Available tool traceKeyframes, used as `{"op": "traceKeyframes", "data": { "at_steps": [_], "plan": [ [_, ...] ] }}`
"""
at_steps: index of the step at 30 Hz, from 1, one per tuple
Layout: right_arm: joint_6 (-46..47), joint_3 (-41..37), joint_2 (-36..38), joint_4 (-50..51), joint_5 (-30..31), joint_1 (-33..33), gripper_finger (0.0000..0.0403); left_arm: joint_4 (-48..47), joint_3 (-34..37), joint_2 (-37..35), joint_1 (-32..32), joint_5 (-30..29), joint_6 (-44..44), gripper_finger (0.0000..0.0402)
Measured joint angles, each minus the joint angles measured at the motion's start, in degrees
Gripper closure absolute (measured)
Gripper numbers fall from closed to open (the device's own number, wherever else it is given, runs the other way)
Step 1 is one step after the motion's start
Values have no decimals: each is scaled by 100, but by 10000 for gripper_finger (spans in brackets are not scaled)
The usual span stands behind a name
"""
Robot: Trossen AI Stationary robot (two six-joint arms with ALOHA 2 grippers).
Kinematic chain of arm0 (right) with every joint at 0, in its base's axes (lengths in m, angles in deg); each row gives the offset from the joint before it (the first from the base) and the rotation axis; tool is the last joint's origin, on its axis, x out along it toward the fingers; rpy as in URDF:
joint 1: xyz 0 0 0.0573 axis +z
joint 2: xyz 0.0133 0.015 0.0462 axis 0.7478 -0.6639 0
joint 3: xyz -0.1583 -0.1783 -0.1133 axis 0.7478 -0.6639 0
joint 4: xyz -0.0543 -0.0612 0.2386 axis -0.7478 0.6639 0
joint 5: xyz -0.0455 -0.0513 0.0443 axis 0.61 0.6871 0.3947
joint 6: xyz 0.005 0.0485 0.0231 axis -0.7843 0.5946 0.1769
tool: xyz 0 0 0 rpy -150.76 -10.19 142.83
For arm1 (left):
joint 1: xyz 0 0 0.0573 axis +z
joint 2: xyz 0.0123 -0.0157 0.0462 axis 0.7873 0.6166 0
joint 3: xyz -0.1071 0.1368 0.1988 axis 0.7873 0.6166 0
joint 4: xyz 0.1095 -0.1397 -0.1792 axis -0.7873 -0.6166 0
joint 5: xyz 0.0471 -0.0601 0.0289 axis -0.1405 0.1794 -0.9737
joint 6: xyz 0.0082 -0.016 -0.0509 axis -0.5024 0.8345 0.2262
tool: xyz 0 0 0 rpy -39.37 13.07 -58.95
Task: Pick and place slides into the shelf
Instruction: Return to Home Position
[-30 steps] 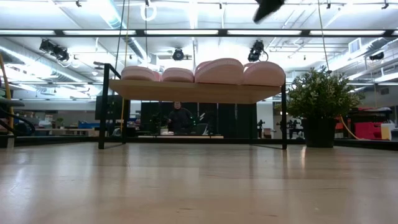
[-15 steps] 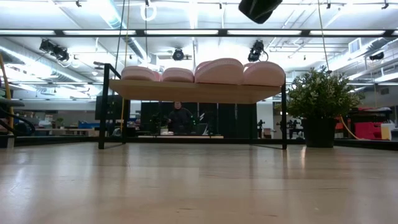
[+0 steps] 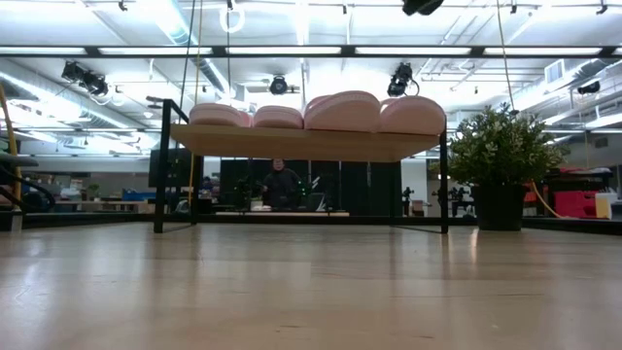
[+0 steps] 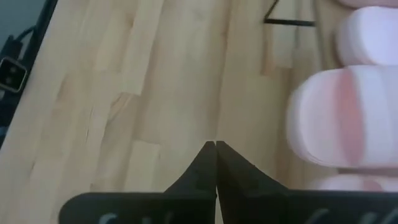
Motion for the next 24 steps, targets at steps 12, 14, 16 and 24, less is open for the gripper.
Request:
{"op": "traceKeyframes", "data": {
  "at_steps": [12, 14, 16, 24],
  "plan": [
    [1244, -1594, 2097, -786, 693, 248, 402, 4220, 1768, 11, 248, 1027, -301, 394],
    [1516, -2052, 2595, -1200, 911, 320, 402, 4225, 1808, 14, 388, 1284, -302, 397],
    [1786, -2460, 3066, -1580, 1205, 403, 403, 4224, 1804, 23, 535, 1572, -311, 396],
    [2449, -3440, 4383, -1908, 2184, 1099, 403, 4204, 1780, 16, 1235, 2621, -225, 398]
  ]
}}
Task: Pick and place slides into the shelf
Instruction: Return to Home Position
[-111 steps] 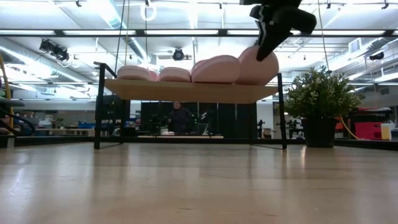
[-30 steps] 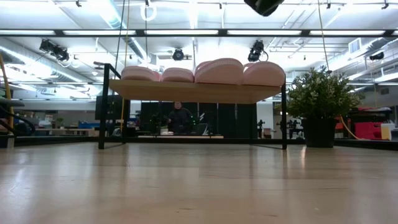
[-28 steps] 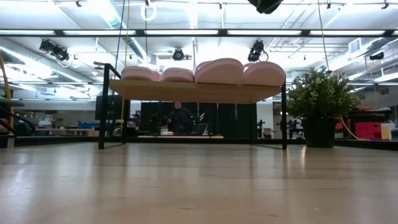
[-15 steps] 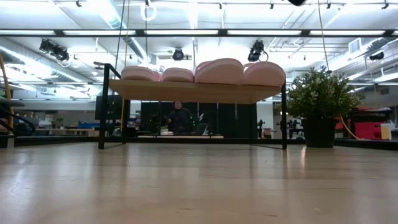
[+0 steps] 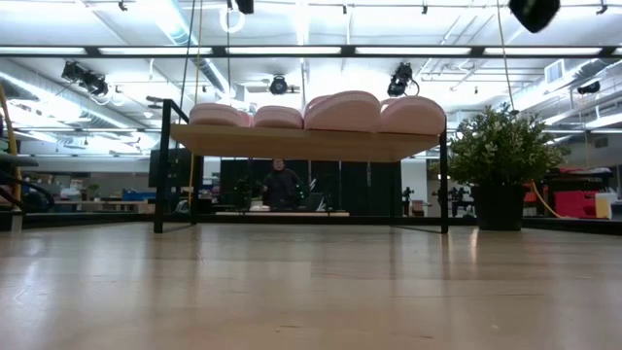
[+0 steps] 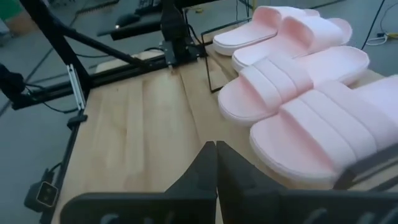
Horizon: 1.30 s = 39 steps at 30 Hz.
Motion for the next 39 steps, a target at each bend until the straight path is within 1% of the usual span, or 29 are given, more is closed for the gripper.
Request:
{"op": "traceKeyframes", "data": {
  "at_steps": [5, 10, 13, 15, 18, 21, 25, 27, 34, 37, 39],
  "plan": [
    [260, -331, 315, 21, 228, 364, 403, -51, 0, 0, 222, 124, 108, 399],
    [290, -409, 289, 20, 248, 547, 403, -358, 3, -57, 225, 98, 63, 400],
    [253, -409, 272, -46, 249, 594, 403, -534, 30, -304, 212, 14, 34, 400],
    [261, -409, 266, -67, 248, 592, 403, -856, 37, -535, 220, -39, -65, 400],
    [296, -409, 263, -102, 252, 590, 403, -943, 33, -798, 315, -41, -216, 400],
    [398, -409, 221, -129, 268, 569, 403, -1371, 30, -1115, 443, -13, -453, 401],
    [647, -409, 128, -212, 313, 488, 403, -2207, 39, -1646, 671, 45, -485, 401],
    [654, -409, 73, -339, 330, 474, 403, -2568, 42, -2029, 772, 97, -486, 401],
    [1196, -407, -137, -450, 376, 303, 403, -3240, 63, -3350, 815, 162, -686, 401],
    [1267, -407, -228, -456, 374, 243, 403, -3087, 393, -3871, 815, 142, -789, 401],
    [1287, -407, -290, -466, 373, 182, 403, -2852, 672, -4239, 818, 22, -789, 402]
  ]
}}
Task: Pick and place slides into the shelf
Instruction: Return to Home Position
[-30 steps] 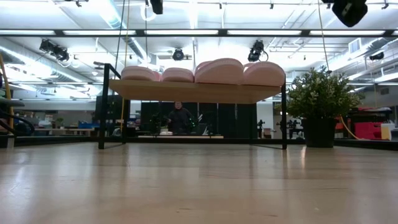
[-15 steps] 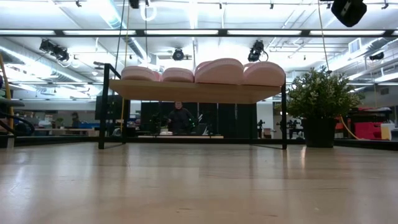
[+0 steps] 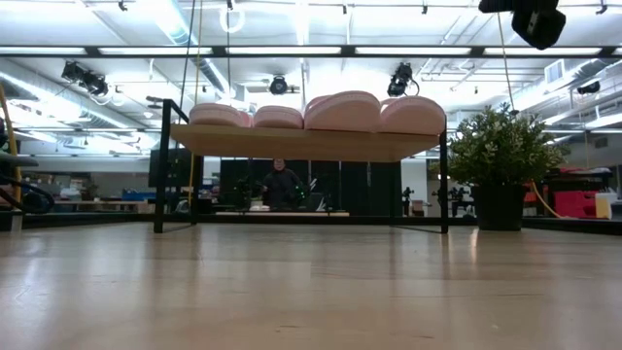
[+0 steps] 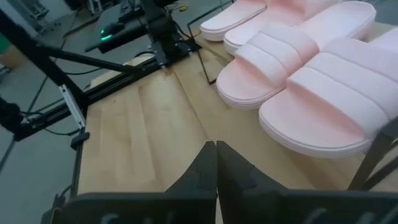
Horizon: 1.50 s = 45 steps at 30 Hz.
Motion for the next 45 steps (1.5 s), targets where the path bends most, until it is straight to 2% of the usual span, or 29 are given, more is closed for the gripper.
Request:
{"op": "traceKeyframes", "data": {
  "at_steps": [6, 13, 22, 33, 40, 45],
  "plan": [
    [179, 0, -71, -2, -23, -136, 403, 385, 651, -802, -2, -132, -7, 401],
    [354, 0, -69, 2, -43, -134, 403, 496, 1350, -1426, 0, -654, -67, 401],
    [428, 0, -67, 2, -110, -134, 403, 1364, 2215, -2067, 0, -796, -274, 401],
    [447, 2, -67, 2, -130, -134, 403, 1553, 2785, -2309, 0, -971, -298, 401],
    [572, 2, -67, 4, -132, -134, 403, 2552, 3359, -2309, 0, -1015, -304, 401],
    [579, 2, -67, 4, -132, -134, 403, 2734, 3586, -2307, 0, -1106, -297, 401]
  ]
}}
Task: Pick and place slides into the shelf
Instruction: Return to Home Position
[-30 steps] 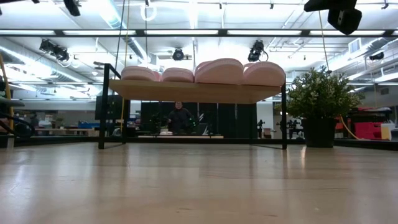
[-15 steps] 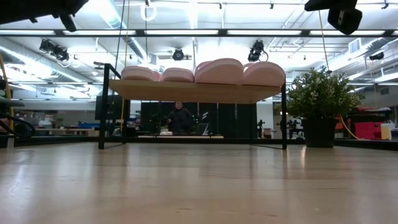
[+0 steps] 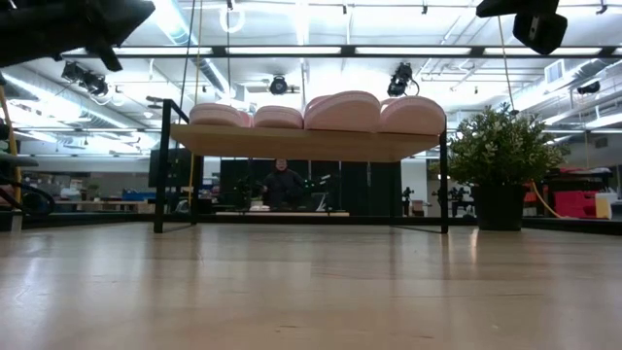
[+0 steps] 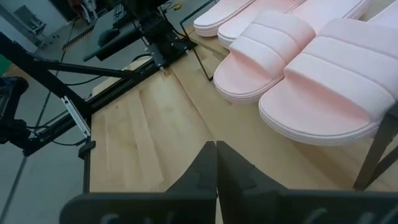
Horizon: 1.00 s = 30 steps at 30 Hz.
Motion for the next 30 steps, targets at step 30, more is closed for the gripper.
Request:
{"op": "traceKeyframes", "data": {
  "at_steps": [30],
  "plan": [
    [441, 0, 2, 318, -41, 2, 403, -2199, 180, 4, -13, 1304, 1487, 401]
  ]
}}
